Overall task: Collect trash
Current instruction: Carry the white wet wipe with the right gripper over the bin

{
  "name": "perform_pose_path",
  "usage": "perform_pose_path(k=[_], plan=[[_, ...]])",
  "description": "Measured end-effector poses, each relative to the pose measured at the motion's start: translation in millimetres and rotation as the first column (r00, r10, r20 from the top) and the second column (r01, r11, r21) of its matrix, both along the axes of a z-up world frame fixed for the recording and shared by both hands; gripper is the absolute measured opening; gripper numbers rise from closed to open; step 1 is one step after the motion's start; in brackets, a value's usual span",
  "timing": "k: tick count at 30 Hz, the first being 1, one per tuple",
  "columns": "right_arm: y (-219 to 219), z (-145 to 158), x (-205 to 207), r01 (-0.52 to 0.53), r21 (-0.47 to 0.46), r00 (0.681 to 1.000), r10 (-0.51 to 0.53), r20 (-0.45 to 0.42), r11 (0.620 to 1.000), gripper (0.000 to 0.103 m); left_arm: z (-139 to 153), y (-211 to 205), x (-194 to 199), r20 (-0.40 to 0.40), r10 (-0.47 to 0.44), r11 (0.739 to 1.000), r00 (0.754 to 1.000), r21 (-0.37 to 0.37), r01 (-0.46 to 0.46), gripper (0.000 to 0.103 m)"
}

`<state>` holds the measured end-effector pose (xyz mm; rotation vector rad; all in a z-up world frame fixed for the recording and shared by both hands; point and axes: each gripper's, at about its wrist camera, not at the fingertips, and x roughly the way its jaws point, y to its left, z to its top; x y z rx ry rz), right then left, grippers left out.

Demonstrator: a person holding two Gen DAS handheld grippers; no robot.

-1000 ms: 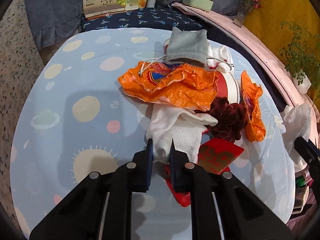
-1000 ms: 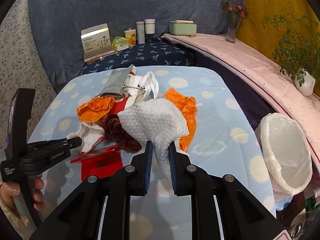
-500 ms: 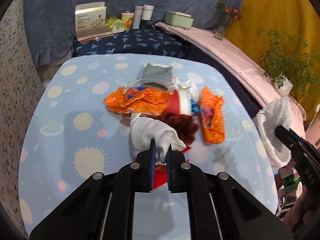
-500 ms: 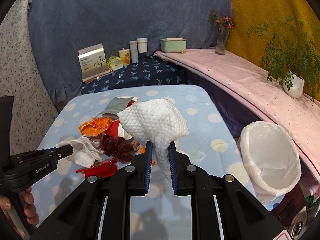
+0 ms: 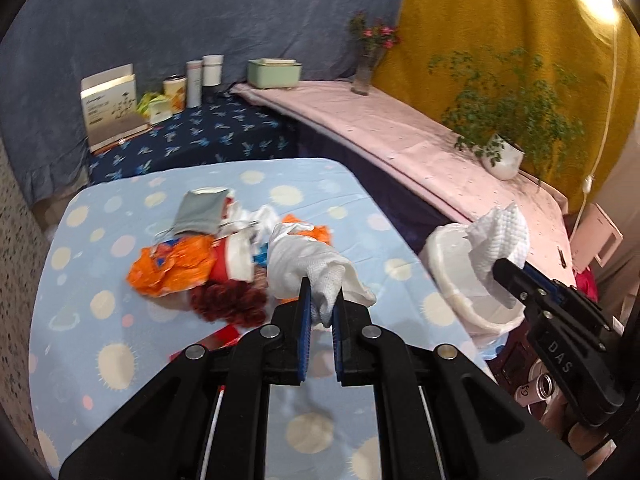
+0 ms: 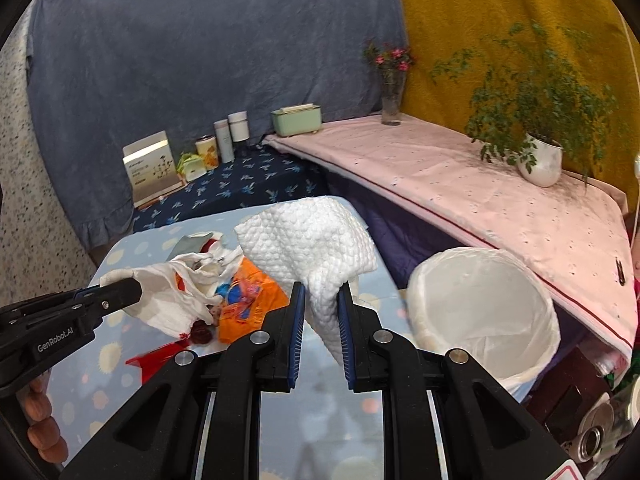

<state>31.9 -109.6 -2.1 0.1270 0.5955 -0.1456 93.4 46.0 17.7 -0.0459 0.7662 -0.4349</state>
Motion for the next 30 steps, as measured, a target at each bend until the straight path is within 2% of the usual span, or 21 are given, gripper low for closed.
perform_pose_path(k=[11, 23, 30], plan=[[-66.4, 0.7, -18.1, 0.15, 0.018, 0.988, -0.15, 0.027, 0.989, 0.016, 12.6, -88.7, -9.0, 0.032, -0.166, 0.986, 0.986, 0.01, 0.166, 0.009], [-140.5, -15.7, -29.0, 0.289, 0.045, 0.957, -0.29, 0.007, 0.956, 0.016, 3.0, -173.0, -0.5, 0.008, -0.328, 0.944, 0.945, -0.024, 0.328, 0.009], [-173.3, -32.0, -24.0, 0.332, 0.064, 0.943, -0.331, -0.025, 0.941, 0.016, -11.1, -220.1, 11.2, -0.014, -0.407, 0.913, 0.913, -0.021, 0.407, 0.01]])
